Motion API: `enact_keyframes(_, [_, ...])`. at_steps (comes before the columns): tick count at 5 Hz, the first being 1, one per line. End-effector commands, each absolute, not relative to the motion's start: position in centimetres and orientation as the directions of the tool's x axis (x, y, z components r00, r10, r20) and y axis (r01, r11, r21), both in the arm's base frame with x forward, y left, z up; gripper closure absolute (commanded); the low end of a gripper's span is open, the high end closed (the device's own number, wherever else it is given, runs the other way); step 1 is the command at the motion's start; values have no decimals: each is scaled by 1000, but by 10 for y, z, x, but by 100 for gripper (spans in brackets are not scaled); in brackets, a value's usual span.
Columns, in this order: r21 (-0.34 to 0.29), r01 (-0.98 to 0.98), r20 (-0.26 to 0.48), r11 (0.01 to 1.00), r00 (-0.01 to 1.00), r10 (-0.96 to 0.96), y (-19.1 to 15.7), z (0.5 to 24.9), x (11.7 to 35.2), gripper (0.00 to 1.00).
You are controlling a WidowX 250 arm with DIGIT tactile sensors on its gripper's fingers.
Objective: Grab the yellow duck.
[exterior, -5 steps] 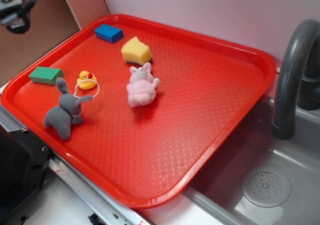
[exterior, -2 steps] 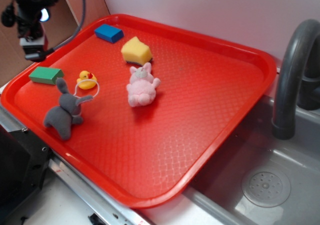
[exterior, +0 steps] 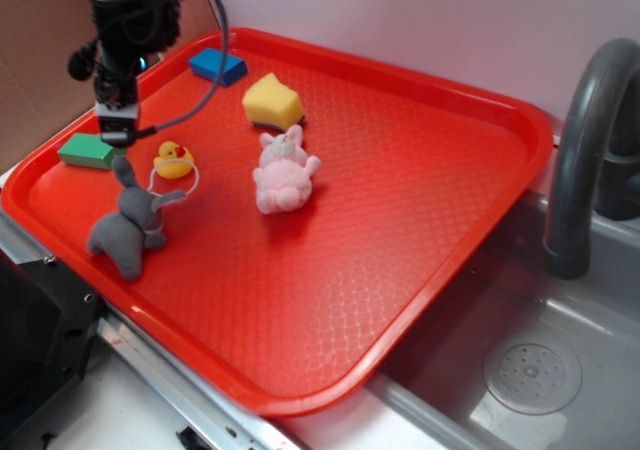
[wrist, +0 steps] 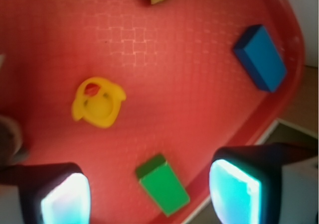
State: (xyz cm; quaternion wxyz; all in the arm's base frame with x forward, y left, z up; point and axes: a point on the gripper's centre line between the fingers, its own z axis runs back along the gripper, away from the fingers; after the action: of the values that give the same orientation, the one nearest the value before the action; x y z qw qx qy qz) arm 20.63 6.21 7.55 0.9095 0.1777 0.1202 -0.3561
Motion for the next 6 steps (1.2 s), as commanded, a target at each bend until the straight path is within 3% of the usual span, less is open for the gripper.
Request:
enact_keyframes(1, [116, 801, -386, 588, 582, -716, 50, 47, 217, 0])
enact_keyframes(2, [56, 824, -386, 564, 539, -748, 44, 39, 215, 0])
enact_keyframes(4, [51, 792, -351, 609, 585, -731, 45, 27, 216, 0])
enact_keyframes(5, [68, 790, -373, 609, 586, -719, 46, 21, 216, 100])
enact_keyframes(6, [71, 787, -381, 613, 590, -712, 46, 19, 217, 100])
